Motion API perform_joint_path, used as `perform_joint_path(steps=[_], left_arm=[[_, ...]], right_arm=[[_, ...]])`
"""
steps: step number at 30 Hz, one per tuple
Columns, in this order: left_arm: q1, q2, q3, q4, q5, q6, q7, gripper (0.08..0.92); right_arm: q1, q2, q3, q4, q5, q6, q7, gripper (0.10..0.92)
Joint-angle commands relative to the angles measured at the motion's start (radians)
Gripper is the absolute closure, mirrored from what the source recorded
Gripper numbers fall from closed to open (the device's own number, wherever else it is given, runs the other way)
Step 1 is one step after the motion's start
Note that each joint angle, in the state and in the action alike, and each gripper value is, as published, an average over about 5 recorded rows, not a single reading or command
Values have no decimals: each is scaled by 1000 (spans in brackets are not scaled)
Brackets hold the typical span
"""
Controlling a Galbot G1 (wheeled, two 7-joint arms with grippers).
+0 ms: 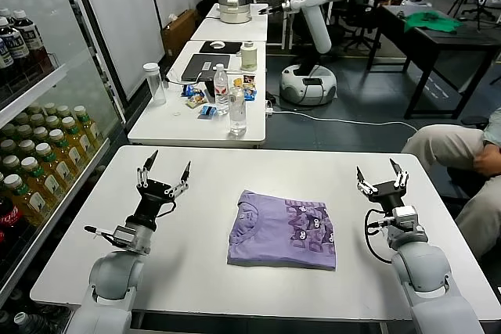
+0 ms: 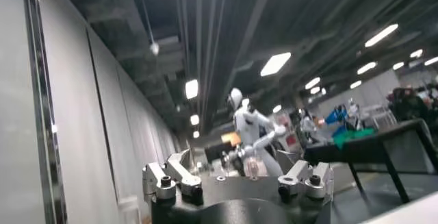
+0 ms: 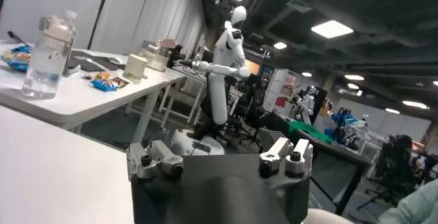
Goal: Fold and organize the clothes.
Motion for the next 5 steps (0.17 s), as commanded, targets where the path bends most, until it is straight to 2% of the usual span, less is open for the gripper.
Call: perform_joint_path(steps=[1, 5], left_arm=[[-59, 6, -2, 27, 36, -81, 10, 177], [-63, 12, 12, 27, -25, -17, 19, 177]], right_arm=[[44, 20, -9, -34, -44, 4, -15, 203], [34, 20, -2, -27, -54, -2, -21, 203]])
